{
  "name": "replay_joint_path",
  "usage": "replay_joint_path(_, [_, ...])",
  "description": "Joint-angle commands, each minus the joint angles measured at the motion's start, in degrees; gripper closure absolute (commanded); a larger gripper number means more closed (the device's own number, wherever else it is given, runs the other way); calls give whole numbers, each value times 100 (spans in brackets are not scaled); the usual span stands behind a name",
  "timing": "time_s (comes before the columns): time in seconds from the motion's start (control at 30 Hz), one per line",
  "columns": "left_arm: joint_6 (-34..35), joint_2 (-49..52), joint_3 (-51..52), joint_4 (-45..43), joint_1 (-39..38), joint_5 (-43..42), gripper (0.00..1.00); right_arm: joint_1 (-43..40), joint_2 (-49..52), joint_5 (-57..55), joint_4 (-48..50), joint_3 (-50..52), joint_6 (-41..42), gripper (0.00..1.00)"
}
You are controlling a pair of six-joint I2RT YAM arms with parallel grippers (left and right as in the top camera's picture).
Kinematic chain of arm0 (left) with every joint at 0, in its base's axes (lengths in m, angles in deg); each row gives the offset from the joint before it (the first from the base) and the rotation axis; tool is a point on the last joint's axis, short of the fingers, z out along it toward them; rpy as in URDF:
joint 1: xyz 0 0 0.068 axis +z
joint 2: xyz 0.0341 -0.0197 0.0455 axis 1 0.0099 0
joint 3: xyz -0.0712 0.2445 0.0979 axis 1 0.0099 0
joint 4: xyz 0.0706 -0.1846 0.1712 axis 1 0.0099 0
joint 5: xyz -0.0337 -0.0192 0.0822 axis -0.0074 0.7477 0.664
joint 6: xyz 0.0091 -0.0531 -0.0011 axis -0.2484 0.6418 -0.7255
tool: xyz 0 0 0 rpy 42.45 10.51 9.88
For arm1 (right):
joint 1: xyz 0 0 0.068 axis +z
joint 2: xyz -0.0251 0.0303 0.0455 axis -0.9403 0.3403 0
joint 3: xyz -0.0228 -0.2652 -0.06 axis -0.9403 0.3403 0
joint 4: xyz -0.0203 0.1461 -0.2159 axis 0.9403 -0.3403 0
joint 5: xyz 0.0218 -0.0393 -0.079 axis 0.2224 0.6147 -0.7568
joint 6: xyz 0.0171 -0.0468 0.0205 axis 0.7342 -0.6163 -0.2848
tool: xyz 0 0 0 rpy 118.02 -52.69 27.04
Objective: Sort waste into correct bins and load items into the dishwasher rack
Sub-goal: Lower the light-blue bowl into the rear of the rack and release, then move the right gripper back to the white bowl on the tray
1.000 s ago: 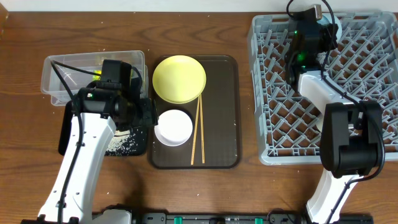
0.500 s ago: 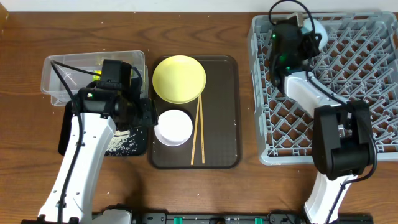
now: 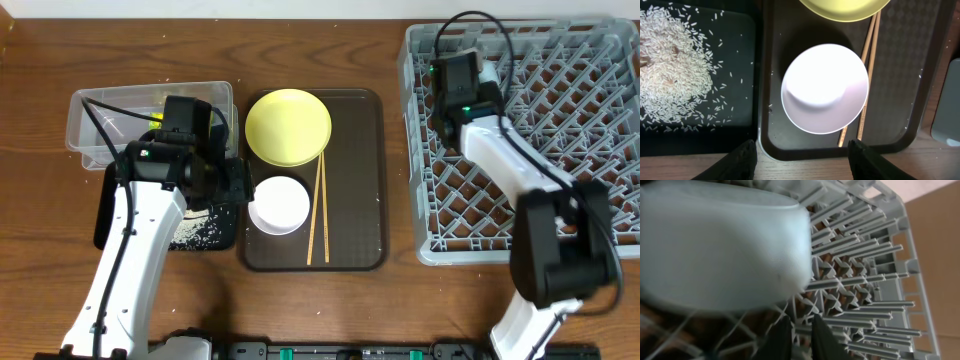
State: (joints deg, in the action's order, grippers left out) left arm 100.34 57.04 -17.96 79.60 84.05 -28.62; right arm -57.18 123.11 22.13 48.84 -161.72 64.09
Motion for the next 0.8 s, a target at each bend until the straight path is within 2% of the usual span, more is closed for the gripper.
replay_joint_path(0.0, [-31,-20,24,26,22,55,39,74,-776,1014,-361,-11,597,79])
replay_joint_path(0.07, [-31,-20,24,31,22,55,39,74,-1108,1589,-671,-11,599,68])
replay_joint_path(0.13, [-31,-20,24,48,22,55,39,76,-1445,2371,-994,-11,619,64])
replay_joint_path(0.17, [-31,-20,24,55,22,57,38,76,-1591,2815,-1137,-11,682,57])
replay_joint_path(0.23, [-31,-20,24,68,24,81,35,76,-1845,3773,-1368,-11,852,49])
replay_joint_path(0.3, [9,-20,24,90,24,192,35,92,-2013,4739,-1523,-11,1152,47])
replay_joint_path(0.43, [857,-20,24,326,46,1108,30,306,-2024,6196,-1659,-9,1685,42])
replay_joint_path(0.57, [1207,-20,24,522,243,1342,26,763,-1847,6496,-1727,-9,1853,40])
replay_joint_path(0.77, [1279,-20,24,645,763,1342,22,1622,-1270,6496,-1650,-9,2363,40])
